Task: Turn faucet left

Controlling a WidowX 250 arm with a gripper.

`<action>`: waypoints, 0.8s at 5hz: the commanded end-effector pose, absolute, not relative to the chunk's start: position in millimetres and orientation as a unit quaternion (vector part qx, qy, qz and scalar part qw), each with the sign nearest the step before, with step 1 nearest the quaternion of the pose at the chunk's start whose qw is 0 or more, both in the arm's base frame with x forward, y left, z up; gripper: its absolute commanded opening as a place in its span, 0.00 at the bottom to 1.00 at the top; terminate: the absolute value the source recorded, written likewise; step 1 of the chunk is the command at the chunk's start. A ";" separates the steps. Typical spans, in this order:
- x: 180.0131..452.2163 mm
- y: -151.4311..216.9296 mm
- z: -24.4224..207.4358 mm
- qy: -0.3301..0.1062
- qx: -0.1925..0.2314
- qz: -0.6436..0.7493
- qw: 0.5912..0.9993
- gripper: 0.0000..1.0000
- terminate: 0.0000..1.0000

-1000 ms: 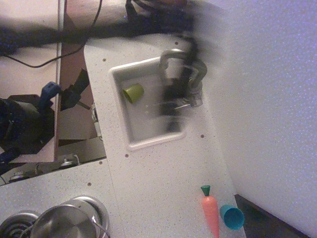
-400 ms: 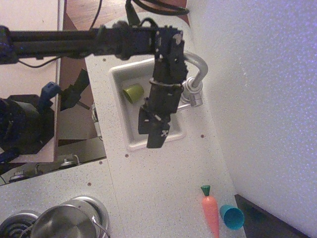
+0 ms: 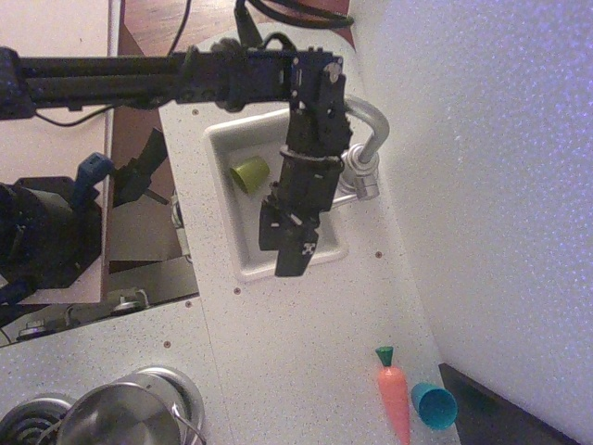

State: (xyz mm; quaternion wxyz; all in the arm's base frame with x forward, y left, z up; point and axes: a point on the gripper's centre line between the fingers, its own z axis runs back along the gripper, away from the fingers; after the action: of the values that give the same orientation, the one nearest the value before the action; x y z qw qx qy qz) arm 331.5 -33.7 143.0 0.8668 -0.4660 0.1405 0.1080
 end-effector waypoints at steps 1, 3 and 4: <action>347.7 -1.5 162.8 0.091 -0.439 0.164 0.879 1.00 0.00; 370.3 33.7 163.1 0.051 -0.406 0.250 0.878 1.00 0.00; 367.2 22.7 145.2 0.089 -0.399 0.248 0.879 1.00 0.00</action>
State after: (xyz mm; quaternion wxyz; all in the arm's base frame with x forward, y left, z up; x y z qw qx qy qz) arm 364.5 16.2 123.4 0.8736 -0.3910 0.1323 0.2579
